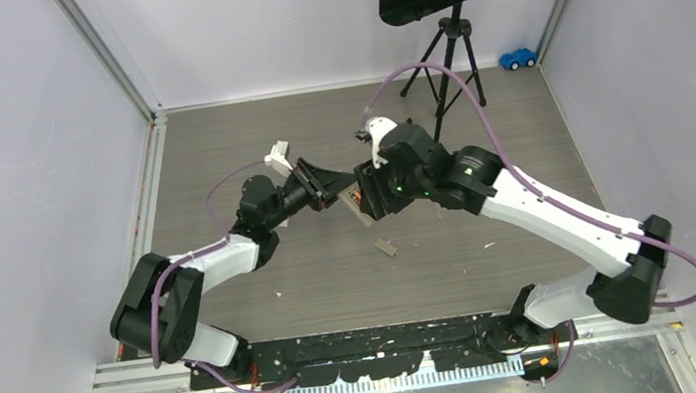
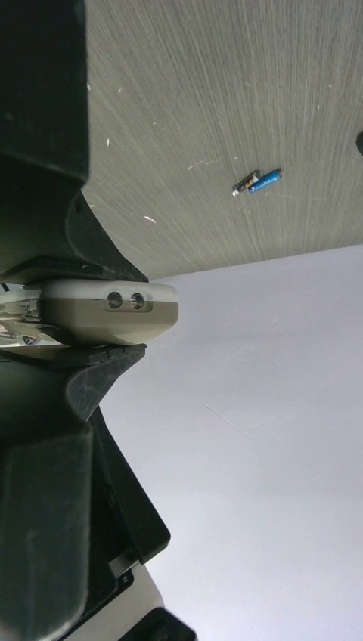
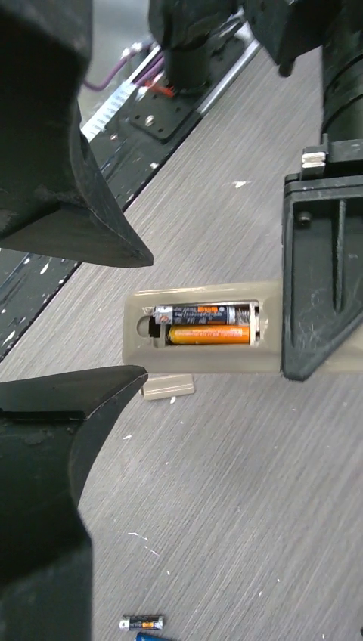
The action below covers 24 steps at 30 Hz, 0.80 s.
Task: Load the batteries into the remote control
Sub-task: Load the battery into the remote control.
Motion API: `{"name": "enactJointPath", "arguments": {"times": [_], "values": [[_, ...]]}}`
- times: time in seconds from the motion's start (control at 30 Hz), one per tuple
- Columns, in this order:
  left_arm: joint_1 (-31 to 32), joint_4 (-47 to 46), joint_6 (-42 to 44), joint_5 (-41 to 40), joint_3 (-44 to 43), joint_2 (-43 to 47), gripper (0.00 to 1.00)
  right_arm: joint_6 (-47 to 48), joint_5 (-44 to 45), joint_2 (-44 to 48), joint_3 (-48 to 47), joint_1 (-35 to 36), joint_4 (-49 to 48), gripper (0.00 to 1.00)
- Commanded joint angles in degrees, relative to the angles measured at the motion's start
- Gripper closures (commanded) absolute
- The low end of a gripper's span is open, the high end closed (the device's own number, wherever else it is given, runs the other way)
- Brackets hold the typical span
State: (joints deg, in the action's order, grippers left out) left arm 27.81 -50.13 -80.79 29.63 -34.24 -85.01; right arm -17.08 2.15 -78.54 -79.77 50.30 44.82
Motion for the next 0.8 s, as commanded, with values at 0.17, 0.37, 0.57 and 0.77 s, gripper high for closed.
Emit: {"name": "enactJointPath", "arguments": {"times": [0.17,0.37,0.57,0.77], "values": [[0.2,1.0,-5.8,-4.8,-1.6,7.3,1.00,-23.7,11.5,16.8,13.7,0.0,-20.1,0.23],[0.2,-8.9,-14.4,-7.2,-1.3,6.2,1.00,-45.5,12.5,25.5,27.7,0.1,-39.5,0.21],[0.3,-14.0,-20.2,-8.5,-1.2,5.4,1.00,-54.4,12.2,27.7,37.3,0.1,-56.0,0.20],[0.4,-14.6,-21.5,-8.8,-1.1,5.7,1.00,-56.7,11.0,26.2,40.0,0.1,-65.2,0.20]]}}
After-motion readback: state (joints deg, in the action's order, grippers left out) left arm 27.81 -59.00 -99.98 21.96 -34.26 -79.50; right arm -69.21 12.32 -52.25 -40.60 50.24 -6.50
